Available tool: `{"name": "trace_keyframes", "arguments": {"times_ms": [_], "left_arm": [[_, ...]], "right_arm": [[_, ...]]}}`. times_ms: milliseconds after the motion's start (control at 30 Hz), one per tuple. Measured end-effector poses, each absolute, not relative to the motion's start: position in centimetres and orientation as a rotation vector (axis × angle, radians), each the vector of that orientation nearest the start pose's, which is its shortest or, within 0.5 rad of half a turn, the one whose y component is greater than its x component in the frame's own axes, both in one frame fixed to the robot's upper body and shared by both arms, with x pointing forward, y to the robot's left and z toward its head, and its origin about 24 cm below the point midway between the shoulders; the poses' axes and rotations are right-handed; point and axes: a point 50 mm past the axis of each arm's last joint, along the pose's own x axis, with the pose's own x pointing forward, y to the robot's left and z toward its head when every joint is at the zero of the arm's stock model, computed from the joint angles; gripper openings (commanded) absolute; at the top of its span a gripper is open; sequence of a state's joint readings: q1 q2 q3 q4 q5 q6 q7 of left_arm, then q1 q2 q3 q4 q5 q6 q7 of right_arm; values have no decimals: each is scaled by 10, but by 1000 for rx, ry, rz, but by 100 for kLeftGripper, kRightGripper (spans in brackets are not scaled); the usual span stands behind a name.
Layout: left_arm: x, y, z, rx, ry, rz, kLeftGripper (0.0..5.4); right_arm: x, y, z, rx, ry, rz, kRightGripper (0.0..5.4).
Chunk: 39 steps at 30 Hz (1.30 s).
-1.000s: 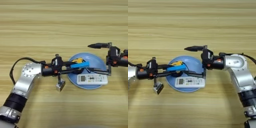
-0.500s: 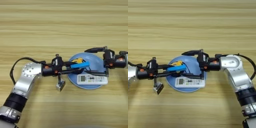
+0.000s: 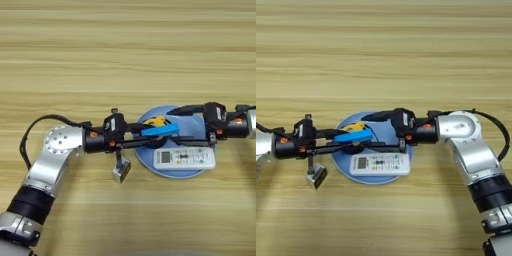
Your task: Move the objects on the table
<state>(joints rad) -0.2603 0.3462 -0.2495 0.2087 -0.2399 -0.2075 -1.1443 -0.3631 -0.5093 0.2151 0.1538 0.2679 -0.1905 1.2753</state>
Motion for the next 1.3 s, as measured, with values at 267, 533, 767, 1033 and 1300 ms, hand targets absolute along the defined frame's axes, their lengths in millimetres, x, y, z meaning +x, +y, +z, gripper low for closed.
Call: {"name": "trace_keyframes", "arguments": {"times_ms": [267,533,767,1033,1300], "left_arm": [[258,116,64,238,-94,-1384,72],[258,115,63,250,-96,-1390,72],[258,116,63,252,-97,-1392,72],[258,116,63,253,-96,-1394,72],[258,115,63,263,-98,-1398,72]], "right_arm": [[271,-144,103,-454,-109,1481,147],[269,-144,102,-464,-111,1505,104],[269,-144,102,-466,-110,1505,103],[269,-144,102,-468,-108,1507,103],[269,-144,102,-473,-102,1515,100]]}}
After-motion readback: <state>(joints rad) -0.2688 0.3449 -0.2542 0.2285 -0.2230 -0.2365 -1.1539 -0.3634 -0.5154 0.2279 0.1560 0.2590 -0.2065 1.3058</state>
